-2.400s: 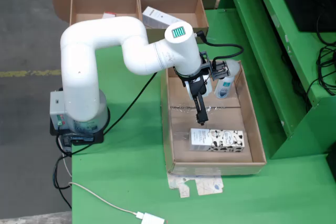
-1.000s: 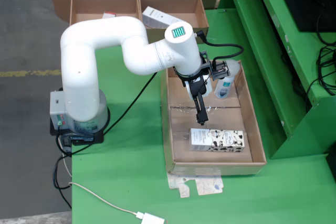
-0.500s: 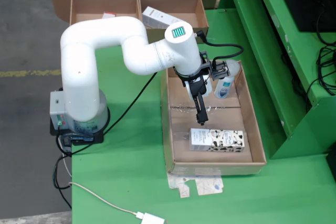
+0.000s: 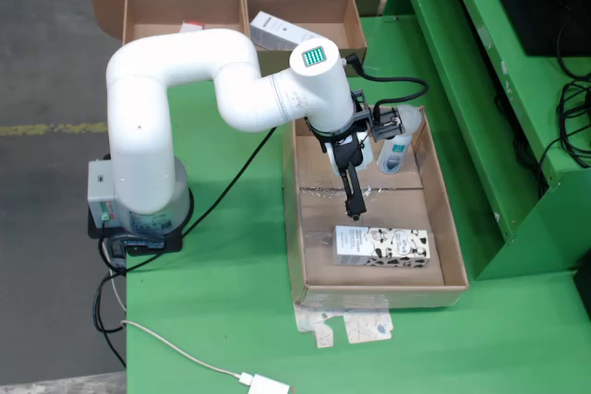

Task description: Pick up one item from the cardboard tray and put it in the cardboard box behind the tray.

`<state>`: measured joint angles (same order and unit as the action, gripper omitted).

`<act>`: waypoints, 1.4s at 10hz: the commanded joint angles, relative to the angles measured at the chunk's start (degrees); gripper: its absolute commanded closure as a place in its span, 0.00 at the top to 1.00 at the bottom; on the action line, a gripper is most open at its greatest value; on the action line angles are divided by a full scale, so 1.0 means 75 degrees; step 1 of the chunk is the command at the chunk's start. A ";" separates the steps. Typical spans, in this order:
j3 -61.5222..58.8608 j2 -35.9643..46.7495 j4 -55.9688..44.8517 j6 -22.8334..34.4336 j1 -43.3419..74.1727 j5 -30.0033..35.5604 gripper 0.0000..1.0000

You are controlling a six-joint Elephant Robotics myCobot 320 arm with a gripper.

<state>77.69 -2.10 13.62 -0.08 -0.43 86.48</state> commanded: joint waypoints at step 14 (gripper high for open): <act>-0.1326 -0.0663 0.0137 -0.0151 -0.0168 -0.0144 1.00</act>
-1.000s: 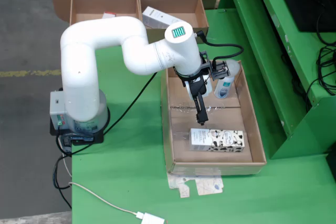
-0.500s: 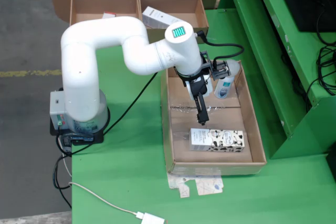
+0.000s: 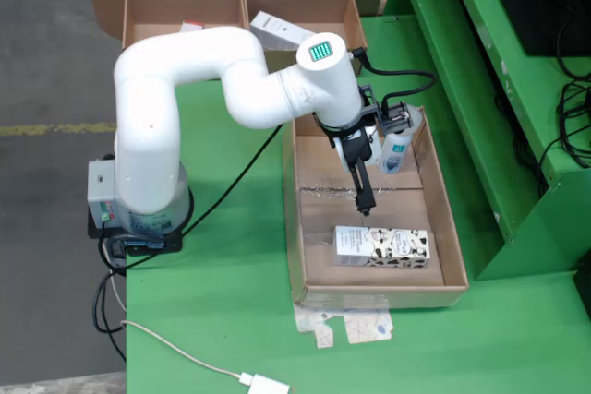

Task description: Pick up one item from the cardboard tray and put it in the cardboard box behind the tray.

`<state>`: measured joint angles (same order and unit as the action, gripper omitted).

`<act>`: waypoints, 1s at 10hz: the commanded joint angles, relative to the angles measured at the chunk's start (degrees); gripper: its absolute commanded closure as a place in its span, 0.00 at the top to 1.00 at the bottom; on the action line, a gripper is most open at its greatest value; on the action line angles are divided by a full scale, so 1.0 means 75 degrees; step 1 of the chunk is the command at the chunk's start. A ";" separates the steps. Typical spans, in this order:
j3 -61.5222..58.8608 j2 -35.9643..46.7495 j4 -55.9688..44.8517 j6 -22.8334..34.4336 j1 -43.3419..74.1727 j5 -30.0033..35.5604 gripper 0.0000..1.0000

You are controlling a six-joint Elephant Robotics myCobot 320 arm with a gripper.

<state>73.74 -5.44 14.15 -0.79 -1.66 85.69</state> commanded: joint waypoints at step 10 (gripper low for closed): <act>-0.9832 -0.6063 -0.1295 0.0367 0.0367 -0.0289 1.00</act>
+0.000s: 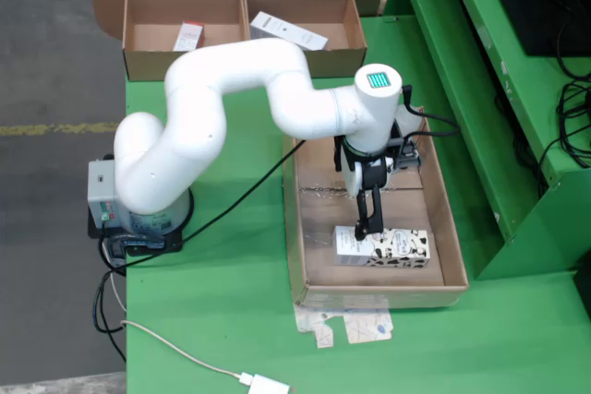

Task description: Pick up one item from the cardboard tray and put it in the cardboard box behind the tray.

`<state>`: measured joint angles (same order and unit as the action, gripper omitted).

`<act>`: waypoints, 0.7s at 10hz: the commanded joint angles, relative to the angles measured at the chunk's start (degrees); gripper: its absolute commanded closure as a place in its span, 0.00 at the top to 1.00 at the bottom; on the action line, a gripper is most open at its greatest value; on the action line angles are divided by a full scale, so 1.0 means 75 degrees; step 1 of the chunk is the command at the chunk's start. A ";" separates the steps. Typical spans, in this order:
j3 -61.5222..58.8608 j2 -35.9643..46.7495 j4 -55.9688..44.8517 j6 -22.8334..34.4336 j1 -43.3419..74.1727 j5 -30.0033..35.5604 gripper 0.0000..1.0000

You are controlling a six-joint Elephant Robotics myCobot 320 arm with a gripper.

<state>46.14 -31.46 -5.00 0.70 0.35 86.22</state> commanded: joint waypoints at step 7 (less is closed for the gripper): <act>-0.6152 -0.3989 0.4581 0.0803 -0.0293 -0.4168 1.00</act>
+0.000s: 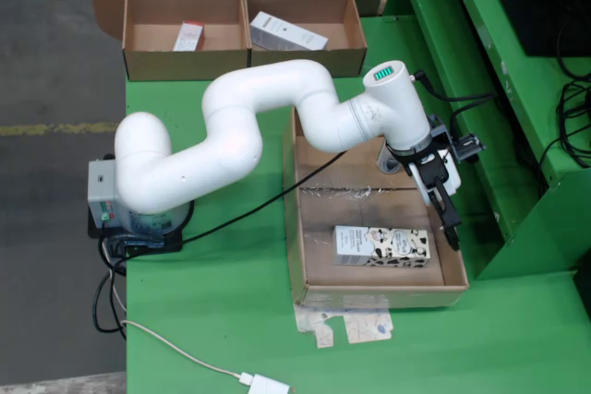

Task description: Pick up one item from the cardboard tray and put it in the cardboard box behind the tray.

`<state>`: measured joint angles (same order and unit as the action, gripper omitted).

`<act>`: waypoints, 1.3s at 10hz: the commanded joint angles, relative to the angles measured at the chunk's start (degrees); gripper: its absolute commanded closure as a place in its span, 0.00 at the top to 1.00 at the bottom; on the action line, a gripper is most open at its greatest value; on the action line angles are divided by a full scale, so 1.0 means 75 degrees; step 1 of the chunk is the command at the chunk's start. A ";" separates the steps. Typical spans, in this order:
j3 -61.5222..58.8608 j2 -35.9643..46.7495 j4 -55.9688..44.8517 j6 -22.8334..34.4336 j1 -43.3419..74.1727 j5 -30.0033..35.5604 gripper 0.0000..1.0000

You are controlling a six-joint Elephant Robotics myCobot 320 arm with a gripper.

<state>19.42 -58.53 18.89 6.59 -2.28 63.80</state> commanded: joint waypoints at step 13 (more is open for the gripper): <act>0.3302 0.5331 -0.2155 -0.0663 0.0491 0.3665 1.00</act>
<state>11.07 -40.60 6.15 1.40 1.05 80.59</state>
